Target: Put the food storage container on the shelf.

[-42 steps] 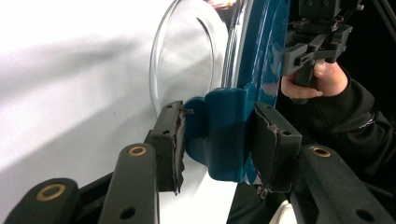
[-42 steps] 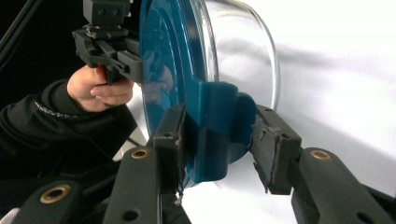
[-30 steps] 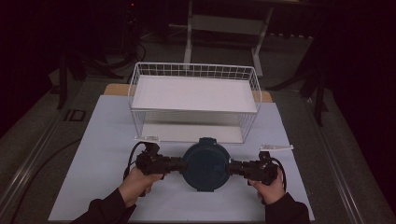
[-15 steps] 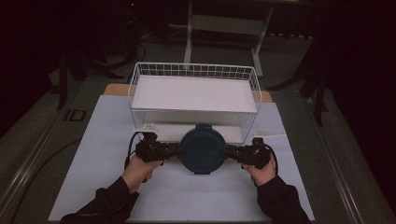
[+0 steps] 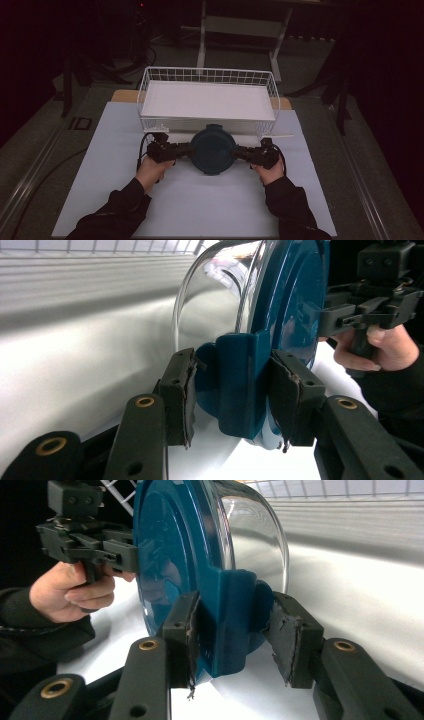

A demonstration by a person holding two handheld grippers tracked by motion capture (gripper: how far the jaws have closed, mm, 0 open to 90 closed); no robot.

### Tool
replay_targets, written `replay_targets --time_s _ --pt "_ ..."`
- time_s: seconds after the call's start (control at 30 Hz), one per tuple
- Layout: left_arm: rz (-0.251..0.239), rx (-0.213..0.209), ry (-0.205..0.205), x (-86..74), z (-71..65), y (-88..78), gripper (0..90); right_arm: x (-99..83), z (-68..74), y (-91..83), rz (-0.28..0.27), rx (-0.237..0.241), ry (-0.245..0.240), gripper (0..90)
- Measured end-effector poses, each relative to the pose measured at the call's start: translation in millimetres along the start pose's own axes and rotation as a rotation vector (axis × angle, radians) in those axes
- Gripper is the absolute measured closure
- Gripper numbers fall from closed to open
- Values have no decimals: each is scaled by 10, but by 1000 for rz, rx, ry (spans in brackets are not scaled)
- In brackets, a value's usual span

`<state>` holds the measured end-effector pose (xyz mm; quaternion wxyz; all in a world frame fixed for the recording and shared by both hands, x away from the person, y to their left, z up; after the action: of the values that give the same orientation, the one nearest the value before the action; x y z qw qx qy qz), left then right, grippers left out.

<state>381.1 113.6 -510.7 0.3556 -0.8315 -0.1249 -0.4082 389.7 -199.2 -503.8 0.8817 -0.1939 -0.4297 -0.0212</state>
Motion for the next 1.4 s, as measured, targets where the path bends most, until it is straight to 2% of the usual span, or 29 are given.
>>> replay_targets --time_s 0.17,0.2,0.27,0.47,0.67,0.7,0.83,0.87,0.93,1.1,1.17,1.3,1.4 --pt "6 30 -6 6 39 49 557 19 -64 45 10 -31 -6 566" --pt "12 53 -1 -6 62 69 557 21 -74 55 13 -36 -7 565" --pt "21 65 10 -17 87 93 557 11 -111 94 26 -54 -12 565" --pt "15 72 -2 3 107 112 557 14 -163 122 5 -52 -3 563" --pt "16 73 -6 41 104 136 552 32 -209 124 -1 -49 28 555" --pt "16 84 -8 48 94 140 546 36 -212 123 -4 -76 25 548" --pt "16 71 -43 52 118 159 538 55 -191 127 1 -110 12 557" --pt "17 64 -58 51 131 167 536 60 -175 128 2 -121 -7 564" --pt "16 52 -102 39 152 185 526 75 -162 141 -2 -141 -8 568" --pt "-10 34 -86 3 191 204 506 78 -163 152 -9 -161 -20 539" --pt "-29 53 -75 2 185 211 484 75 -175 152 -13 -166 -15 530" --pt "-47 78 -93 33 188 215 468 90 -172 174 -16 -184 -18 496" --pt "-59 112 -87 54 203 223 453 116 -158 185 -16 -203 -15 499"
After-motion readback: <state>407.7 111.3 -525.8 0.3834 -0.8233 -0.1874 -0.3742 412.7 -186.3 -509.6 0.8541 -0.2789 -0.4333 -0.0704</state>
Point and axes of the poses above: each handheld gripper's, and its own axes: y roughly forward along the jaws, x roughly out of its top, z roughly to its left, the point moved 3 cm from there along y, roughly forward along the jaws, and after that the axes turned 10 degrees about x, right-handed, at the moved point
